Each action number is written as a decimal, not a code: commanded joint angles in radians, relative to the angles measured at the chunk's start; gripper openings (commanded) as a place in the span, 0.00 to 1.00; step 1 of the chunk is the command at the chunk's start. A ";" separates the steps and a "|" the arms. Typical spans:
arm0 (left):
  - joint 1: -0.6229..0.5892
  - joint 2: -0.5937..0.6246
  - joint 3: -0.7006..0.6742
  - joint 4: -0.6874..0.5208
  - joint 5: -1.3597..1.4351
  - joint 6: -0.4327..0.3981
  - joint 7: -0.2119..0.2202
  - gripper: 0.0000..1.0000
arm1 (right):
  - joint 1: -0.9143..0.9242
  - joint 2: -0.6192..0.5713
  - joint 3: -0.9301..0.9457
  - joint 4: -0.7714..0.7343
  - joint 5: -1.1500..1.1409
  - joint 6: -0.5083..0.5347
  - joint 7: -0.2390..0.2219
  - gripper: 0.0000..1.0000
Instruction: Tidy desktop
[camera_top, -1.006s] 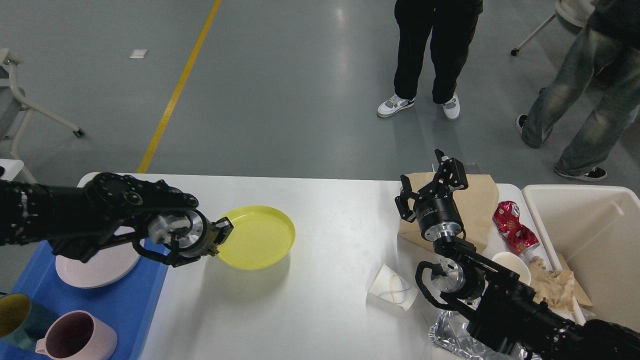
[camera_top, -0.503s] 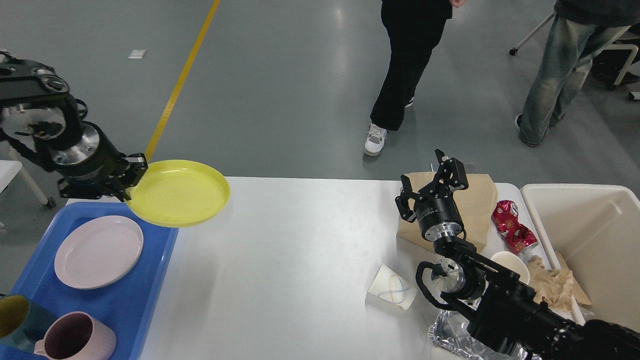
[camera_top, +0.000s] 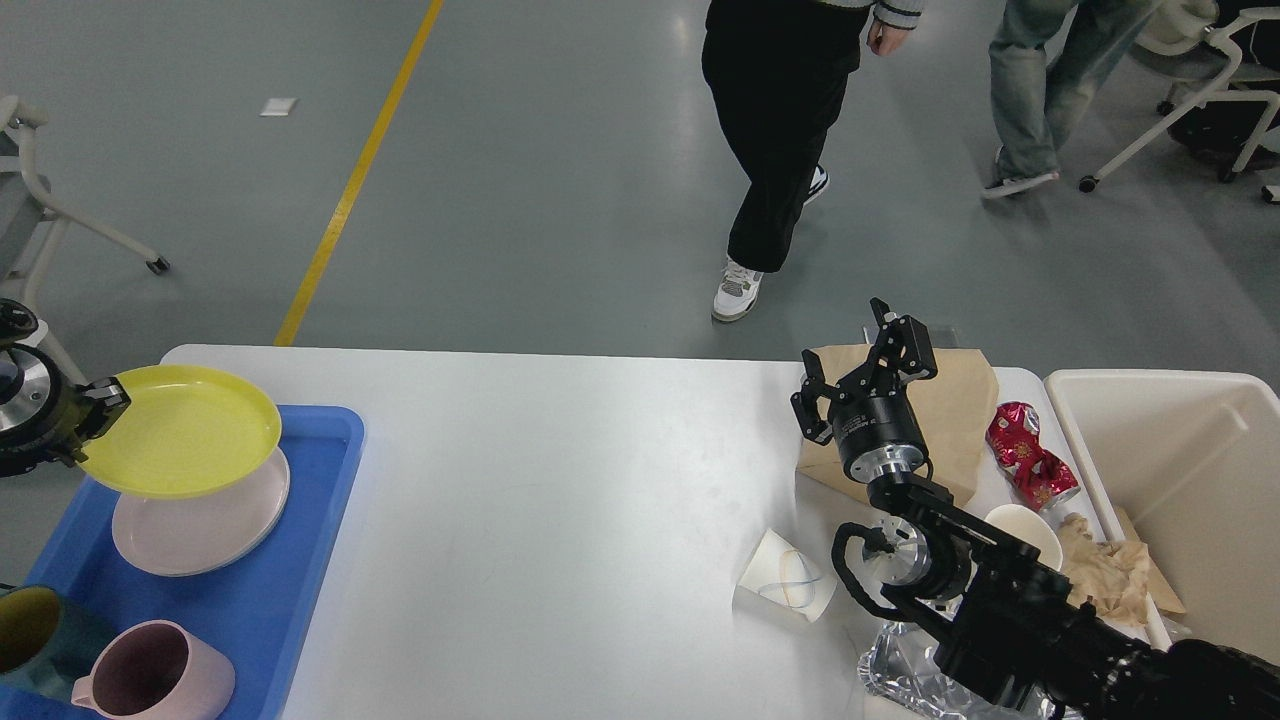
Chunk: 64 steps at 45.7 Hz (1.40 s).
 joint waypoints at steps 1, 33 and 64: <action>0.068 -0.016 -0.001 0.021 -0.001 0.107 -0.062 0.00 | 0.000 0.000 0.000 0.000 0.000 0.000 0.000 1.00; 0.239 -0.127 0.010 0.092 0.002 0.217 -0.072 0.44 | 0.000 0.000 0.000 0.002 0.000 0.000 0.000 1.00; 0.153 -0.099 -0.007 0.095 -0.013 0.201 -0.052 0.97 | 0.000 0.000 0.000 0.002 0.000 0.000 0.000 1.00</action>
